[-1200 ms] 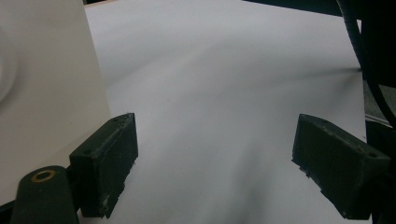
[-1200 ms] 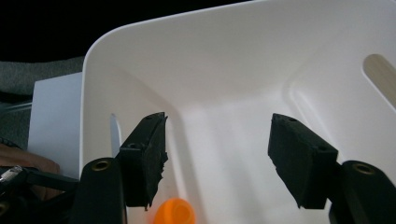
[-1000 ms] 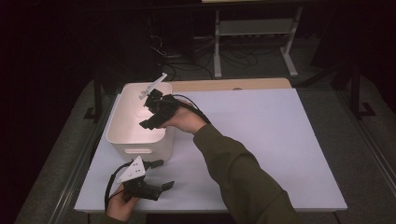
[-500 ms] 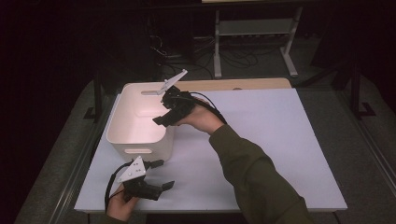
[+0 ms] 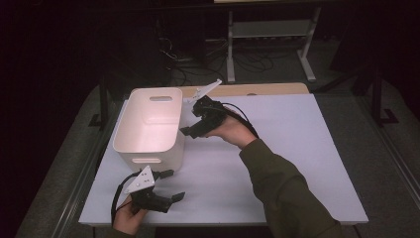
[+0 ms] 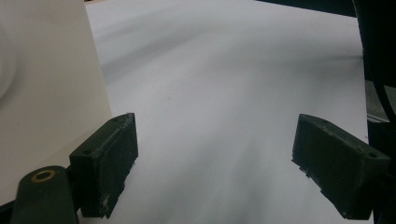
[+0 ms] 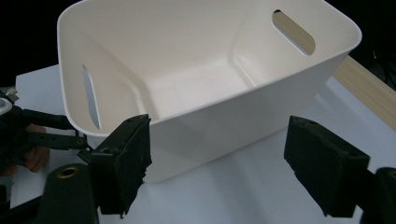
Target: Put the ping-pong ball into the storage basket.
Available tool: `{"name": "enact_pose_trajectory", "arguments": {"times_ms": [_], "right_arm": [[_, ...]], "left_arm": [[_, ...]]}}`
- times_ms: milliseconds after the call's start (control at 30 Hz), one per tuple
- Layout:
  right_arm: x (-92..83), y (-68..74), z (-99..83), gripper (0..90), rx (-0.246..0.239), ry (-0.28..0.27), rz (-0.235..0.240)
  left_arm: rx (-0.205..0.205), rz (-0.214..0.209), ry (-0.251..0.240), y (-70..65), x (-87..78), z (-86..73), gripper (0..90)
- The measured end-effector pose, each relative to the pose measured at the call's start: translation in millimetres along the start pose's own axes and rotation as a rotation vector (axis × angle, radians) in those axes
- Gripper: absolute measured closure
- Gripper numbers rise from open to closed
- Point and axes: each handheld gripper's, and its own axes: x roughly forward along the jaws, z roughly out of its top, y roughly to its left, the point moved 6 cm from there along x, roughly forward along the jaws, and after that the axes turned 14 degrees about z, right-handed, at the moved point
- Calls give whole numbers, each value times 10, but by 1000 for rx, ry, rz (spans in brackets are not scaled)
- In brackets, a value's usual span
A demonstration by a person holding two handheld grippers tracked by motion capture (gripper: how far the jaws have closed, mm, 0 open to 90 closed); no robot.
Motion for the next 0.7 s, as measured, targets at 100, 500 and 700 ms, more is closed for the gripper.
{"name": "enact_pose_trajectory", "arguments": {"times_ms": [100, 500, 700], "right_arm": [[-33, -8, -57, 194, 4, -10, -5], [-163, -58, -363, 137, 43, -49, -66], [-243, -78, -537, 127, 59, -71, -97]], "left_arm": [[1, 0, 0, -1, -1, 0, 142], [-3, -1, 1, 0, -2, -1, 142], [-2, 0, 2, -1, 0, -1, 141]]}}
